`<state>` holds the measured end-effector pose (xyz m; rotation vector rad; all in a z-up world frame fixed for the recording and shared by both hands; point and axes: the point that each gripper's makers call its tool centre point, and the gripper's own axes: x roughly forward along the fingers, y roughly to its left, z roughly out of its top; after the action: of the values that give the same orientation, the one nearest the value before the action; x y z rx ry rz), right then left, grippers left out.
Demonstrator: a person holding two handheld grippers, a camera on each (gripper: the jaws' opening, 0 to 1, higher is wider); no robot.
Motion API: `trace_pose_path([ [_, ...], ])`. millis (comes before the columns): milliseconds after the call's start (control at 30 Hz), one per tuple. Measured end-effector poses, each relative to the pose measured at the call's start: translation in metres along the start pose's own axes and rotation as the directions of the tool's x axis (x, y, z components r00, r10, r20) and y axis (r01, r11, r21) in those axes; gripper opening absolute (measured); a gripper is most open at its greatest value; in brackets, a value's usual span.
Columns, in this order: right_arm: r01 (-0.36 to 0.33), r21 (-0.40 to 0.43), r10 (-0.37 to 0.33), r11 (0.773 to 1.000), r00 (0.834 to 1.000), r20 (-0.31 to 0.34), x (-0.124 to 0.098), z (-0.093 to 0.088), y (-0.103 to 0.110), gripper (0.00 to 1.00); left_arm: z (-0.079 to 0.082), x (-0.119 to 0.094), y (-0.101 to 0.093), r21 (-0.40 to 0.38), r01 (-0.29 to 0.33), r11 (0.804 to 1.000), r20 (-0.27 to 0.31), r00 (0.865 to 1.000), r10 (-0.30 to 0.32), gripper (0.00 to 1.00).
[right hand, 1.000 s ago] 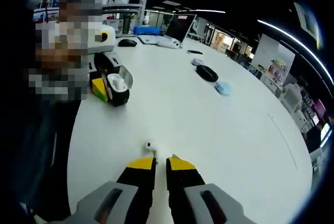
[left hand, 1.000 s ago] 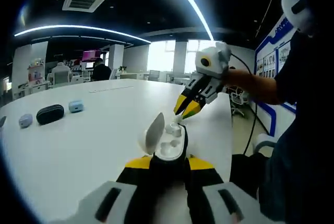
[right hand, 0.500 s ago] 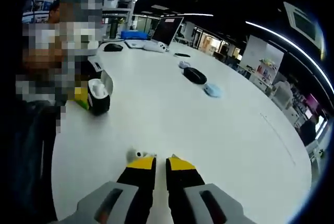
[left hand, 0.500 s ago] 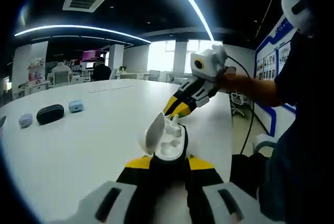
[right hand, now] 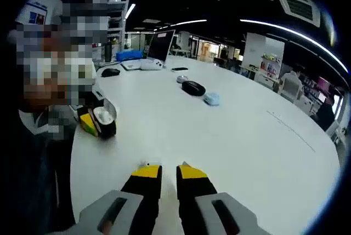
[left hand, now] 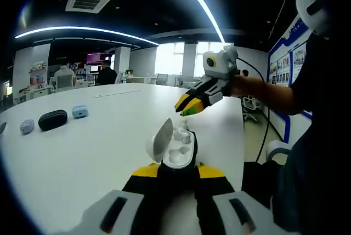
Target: Pick up the earbuds from the table and place the earbuds into the earbud case
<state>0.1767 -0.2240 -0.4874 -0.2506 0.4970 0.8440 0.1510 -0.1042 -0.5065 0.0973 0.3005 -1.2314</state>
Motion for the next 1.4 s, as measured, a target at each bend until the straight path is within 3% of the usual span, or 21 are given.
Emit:
trace_pose_path([
  [167,0.009,-0.050,-0.009,0.999,1.000,-0.002,0.009,-0.008,0.023,0.17,0.000,0.000,0.000,0.002,-0.001,1.000,0.000,1.000,0.001,0.25],
  [300,0.048,-0.059,-0.048,0.997,0.999,0.010,0.019,-0.012,0.026,0.19,0.000,0.000,0.000,0.004,-0.002,1.000,0.000,1.000,0.002,0.25],
  [533,0.073,-0.016,-0.072,0.997,0.996,0.044,0.022,-0.013,0.021,0.14,0.000,0.000,0.000,0.002,0.000,1.000,0.001,1.000,0.000,0.25],
  [800,0.055,0.012,-0.055,0.998,0.996,0.070,0.025,-0.012,0.024,0.09,0.000,0.000,0.000,0.005,-0.002,1.000,0.000,1.000,0.002,0.25],
  [933,0.044,0.024,-0.046,0.999,0.996,0.074,0.026,-0.012,0.024,0.01,0.000,0.000,0.000,0.010,-0.004,1.000,-0.002,1.000,0.004,0.25],
  [1233,0.046,0.028,-0.047,0.999,0.996,0.073,0.031,-0.005,0.028,0.15,0.000,0.000,0.000,0.011,-0.003,1.000,-0.002,1.000,0.003,0.25],
  [1400,0.125,-0.008,-0.123,0.992,0.989,0.085,0.044,0.007,0.026,0.17,0.000,0.000,-0.001,0.013,-0.004,1.000,-0.002,1.000,0.004,0.25],
])
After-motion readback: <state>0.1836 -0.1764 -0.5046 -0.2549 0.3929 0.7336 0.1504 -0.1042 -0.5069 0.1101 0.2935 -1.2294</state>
